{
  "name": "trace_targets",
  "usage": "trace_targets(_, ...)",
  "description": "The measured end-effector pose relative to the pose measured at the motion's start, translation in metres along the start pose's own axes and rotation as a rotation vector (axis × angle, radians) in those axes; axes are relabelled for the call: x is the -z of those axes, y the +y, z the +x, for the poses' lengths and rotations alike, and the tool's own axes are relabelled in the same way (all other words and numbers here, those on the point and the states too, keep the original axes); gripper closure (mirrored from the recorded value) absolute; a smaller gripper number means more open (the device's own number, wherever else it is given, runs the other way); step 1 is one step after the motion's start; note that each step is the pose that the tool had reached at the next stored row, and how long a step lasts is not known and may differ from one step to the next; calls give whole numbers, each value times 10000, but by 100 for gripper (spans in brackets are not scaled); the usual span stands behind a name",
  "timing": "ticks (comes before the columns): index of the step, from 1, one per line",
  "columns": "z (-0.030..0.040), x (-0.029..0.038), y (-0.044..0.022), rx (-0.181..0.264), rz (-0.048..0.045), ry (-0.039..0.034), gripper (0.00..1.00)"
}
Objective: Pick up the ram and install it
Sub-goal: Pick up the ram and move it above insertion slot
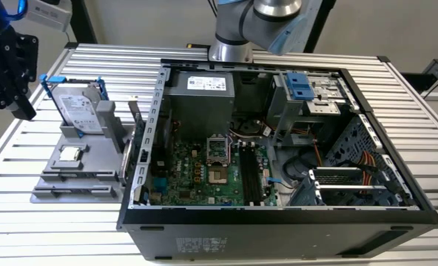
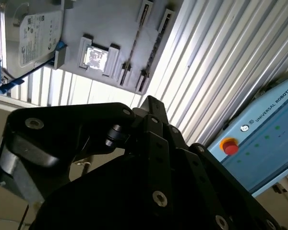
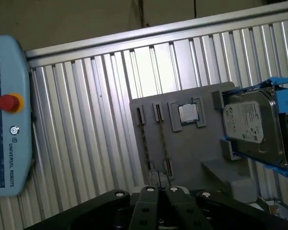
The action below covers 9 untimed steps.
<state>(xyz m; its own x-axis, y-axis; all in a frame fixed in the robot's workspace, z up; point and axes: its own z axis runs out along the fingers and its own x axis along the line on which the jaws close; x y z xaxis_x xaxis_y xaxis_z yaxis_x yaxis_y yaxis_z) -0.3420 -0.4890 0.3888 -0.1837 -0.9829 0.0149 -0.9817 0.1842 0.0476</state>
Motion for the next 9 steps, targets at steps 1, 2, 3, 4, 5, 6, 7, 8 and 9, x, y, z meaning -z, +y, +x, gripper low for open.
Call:
trace_targets(1, -1, 0, 0, 90, 1, 4, 100)
trace_targets(2, -1, 0, 0, 190, 2, 10, 100)
trace_targets(3, -2, 0, 0, 282, 4, 14, 100)
trace_targets(4, -2, 0, 0, 375, 5, 19, 100)
trace_targets(5, -2, 0, 1, 466, 6, 23, 100)
trace_targets(6, -3, 1, 1, 559, 7, 27, 100)
trace_targets(7, -4, 0, 1, 658, 9, 32, 100)
trace_targets(8, -5, 1, 1, 748, 10, 37, 100)
trace_targets(9, -7, 0, 1, 849, 13, 40, 100)
